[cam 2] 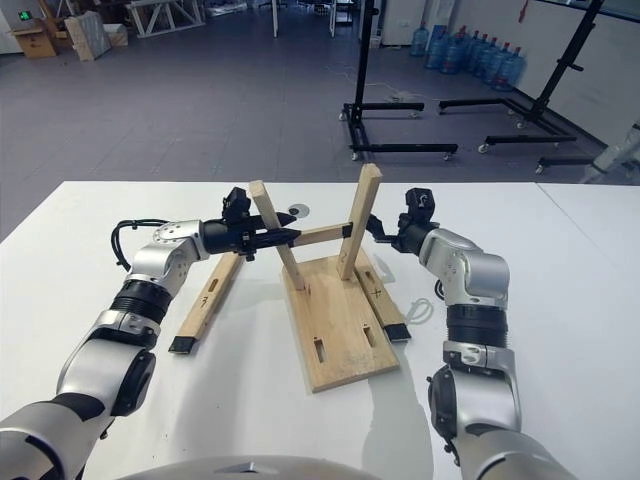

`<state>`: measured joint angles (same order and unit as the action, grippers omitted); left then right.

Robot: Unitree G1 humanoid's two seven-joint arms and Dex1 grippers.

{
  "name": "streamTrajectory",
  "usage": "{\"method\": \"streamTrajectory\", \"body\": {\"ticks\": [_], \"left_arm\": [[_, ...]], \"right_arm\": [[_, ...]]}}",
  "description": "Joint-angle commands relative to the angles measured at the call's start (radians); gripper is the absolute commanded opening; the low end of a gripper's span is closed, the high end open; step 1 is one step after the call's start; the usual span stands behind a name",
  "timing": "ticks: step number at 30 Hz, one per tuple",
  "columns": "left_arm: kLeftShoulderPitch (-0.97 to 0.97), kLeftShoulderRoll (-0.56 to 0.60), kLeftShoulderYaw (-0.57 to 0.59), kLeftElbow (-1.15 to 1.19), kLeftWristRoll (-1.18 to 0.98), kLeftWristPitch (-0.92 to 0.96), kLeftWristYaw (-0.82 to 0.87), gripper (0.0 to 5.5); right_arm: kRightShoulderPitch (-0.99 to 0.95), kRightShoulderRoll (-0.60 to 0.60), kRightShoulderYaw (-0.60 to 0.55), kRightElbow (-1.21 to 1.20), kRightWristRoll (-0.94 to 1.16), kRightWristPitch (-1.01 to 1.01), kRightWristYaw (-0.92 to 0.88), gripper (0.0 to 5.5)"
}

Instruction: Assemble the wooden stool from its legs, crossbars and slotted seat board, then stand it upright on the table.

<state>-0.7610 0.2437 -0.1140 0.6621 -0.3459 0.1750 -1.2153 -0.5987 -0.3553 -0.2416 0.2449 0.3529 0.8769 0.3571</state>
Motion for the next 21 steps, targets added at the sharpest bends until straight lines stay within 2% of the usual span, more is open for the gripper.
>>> {"method": "streamTrajectory", "body": {"ticks": [1, 7, 15, 19, 20, 21], "left_arm": [[0.029, -0.018, -0.046, 0.021, 0.047, 0.036, -0.01, 2.01], [0.032, -0.019, -0.054, 0.016, 0.053, 0.039, -0.016, 2.01], [0.034, -0.014, -0.054, 0.023, 0.06, 0.032, -0.014, 2.01], [0.028, -0.015, -0.045, 0.023, 0.053, 0.03, -0.008, 2.01], [0.028, -0.018, -0.038, 0.021, 0.047, 0.03, -0.003, 2.41], [0.029, -0.021, -0.033, 0.018, 0.044, 0.028, 0.0, 2.48]], "right_arm": [[-0.086, -0.072, -0.015, 0.142, -0.027, -0.09, 0.022, 5.38], [-0.132, -0.093, -0.018, 0.207, -0.017, -0.147, 0.037, 5.38], [-0.051, 0.016, 0.057, -0.09, 0.064, 0.013, 0.041, 5.38], [-0.056, -0.03, 0.008, 0.019, 0.021, -0.028, 0.018, 5.38], [-0.056, -0.048, 0.002, 0.057, 0.008, -0.049, 0.02, 5.38], [-0.054, -0.061, -0.003, 0.091, -0.001, -0.068, 0.02, 5.38]]}}
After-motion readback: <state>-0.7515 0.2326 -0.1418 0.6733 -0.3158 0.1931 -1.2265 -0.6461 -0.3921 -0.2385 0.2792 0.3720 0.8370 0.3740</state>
